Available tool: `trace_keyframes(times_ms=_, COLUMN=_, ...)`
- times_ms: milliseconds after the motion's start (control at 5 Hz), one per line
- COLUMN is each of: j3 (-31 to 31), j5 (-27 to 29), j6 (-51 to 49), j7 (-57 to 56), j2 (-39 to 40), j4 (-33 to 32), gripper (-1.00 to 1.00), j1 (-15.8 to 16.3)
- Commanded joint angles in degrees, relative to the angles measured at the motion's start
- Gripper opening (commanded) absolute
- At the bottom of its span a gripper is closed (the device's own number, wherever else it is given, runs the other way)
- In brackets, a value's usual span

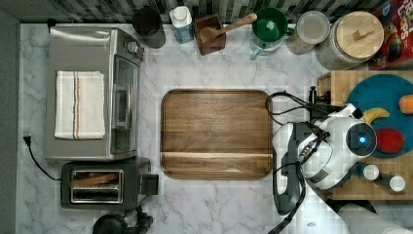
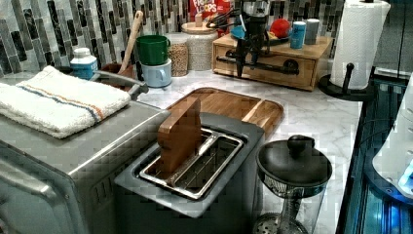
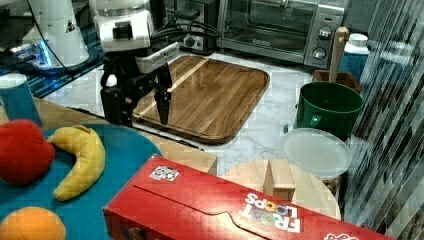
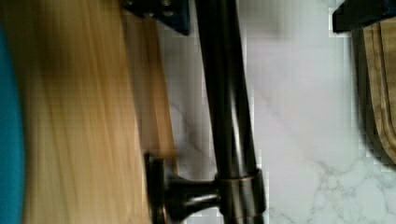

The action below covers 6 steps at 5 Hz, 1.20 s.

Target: Open the drawer.

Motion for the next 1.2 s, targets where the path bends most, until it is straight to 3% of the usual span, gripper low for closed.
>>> trace_keyframes(times_ms=200, j3=3.61, j5=3.51, j6=4.37, j7=1.38, j2=-3.19, j4=-2.45, gripper=1.00, j1=2.31)
trace_keyframes(times_ms=800, j3=8.34, j5=6.23, j6=1.34, j7=5.70, j2=-5.68, j4=-5.79, gripper=1.00, j1=7.77)
trace_keyframes(times_ms=1000, j3=8.67, j5=3.80, j6=3.62, j7=12.52, j2=-7.39, j4=-8.56, gripper=1.00, j1=11.06)
trace_keyframes(times_ms=1200, j3=8.54, j5=6.44, j6=4.49, j7=11.95, j2=-7.67, j4=-9.65, gripper=1.00, j1=13.02)
